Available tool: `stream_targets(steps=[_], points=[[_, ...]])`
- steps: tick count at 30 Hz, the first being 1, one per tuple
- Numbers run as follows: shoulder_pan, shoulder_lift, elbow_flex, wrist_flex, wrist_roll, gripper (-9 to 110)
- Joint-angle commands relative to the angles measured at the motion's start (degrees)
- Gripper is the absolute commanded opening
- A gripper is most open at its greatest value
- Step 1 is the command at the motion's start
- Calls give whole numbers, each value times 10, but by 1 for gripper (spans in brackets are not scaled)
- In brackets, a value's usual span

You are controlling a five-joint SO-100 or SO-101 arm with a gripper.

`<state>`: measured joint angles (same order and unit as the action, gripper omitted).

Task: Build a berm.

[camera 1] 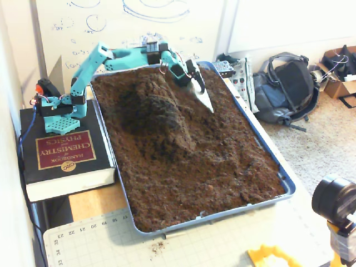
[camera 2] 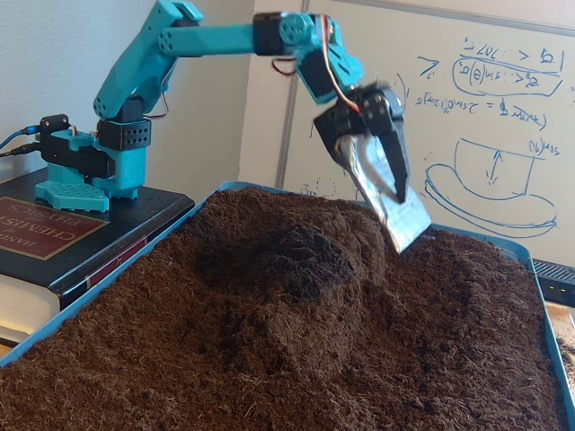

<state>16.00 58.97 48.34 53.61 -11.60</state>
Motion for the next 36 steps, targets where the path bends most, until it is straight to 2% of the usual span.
stream_targets(steps=[1,8,16,22,27,36], points=[[32,97,-8,-5,-4,1],[35,131,28,105,-6,1],[29,214,112,316,-7,1],[-33,263,183,448,-6,1],[-93,337,278,447,4,1],[-104,461,483,368,-1,1]])
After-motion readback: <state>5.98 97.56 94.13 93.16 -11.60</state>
